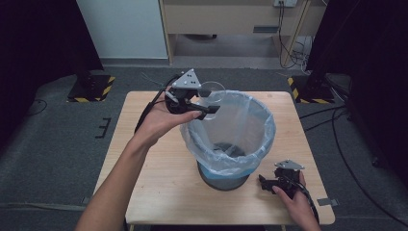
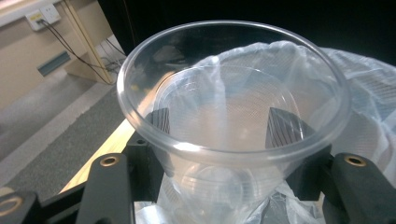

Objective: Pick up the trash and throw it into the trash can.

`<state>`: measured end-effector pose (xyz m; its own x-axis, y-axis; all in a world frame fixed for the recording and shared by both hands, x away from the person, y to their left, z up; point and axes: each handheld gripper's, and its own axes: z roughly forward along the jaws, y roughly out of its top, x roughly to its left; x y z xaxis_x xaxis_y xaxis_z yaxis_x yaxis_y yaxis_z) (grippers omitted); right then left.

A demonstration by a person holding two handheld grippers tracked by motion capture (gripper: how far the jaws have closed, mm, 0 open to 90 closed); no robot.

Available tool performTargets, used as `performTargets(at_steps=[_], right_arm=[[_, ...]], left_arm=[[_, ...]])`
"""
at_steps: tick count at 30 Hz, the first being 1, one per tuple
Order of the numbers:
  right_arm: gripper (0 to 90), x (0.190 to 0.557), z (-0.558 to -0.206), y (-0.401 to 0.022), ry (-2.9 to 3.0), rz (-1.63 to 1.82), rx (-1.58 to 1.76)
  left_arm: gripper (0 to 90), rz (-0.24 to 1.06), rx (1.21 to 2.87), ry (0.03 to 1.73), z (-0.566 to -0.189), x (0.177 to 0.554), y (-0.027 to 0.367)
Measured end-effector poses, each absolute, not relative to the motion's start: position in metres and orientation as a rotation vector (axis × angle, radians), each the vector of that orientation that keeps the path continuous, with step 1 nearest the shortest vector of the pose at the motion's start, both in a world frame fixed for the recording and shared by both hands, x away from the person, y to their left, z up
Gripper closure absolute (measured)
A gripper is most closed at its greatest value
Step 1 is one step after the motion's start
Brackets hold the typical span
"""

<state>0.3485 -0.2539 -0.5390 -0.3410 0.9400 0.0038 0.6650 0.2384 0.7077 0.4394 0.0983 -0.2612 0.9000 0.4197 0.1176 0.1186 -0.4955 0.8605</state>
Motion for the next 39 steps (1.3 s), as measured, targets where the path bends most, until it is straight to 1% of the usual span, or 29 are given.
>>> performTargets(at_steps=[12,18,21,22,23,24,27,30,33,39], right_arm=[[0.4,0.349,-0.539,-0.254,2.093,0.872,1.466],[0.4,0.349,-0.539,-0.254,2.093,0.873,1.463],[0.4,0.349,-0.539,-0.254,2.093,0.872,1.463],[0.4,0.349,-0.539,-0.254,2.093,0.873,1.463],[0.4,0.349,-0.539,-0.254,2.093,0.872,1.462],[0.4,0.349,-0.539,-0.254,2.094,0.873,1.463],[0.4,0.349,-0.539,-0.254,2.094,0.872,1.466],[0.4,0.349,-0.539,-0.254,2.094,0.872,1.466],[0.4,0.349,-0.539,-0.254,2.096,0.871,1.468],[0.4,0.349,-0.539,-0.254,2.096,0.871,1.468]], left_arm=[[39.3,0.365,2.13,0.358,-0.266,0.439,0.079],[36.9,0.35,2.153,0.359,-0.269,0.441,0.073],[31.4,0.349,2.163,0.357,-0.271,0.441,0.072],[27.9,0.36,2.157,0.358,-0.272,0.441,0.072],[21.9,0.368,2.147,0.364,-0.271,0.441,0.072],[17.8,0.373,2.139,0.368,-0.271,0.441,0.073],[8.9,0.346,2.111,0.367,-0.268,0.439,0.077],[6.1,0.365,2.102,0.386,-0.266,0.439,0.082],[5.7,0.374,2.078,0.409,-0.263,0.44,0.09],[3.6,0.41,1.991,0.463,-0.254,0.44,0.113]])
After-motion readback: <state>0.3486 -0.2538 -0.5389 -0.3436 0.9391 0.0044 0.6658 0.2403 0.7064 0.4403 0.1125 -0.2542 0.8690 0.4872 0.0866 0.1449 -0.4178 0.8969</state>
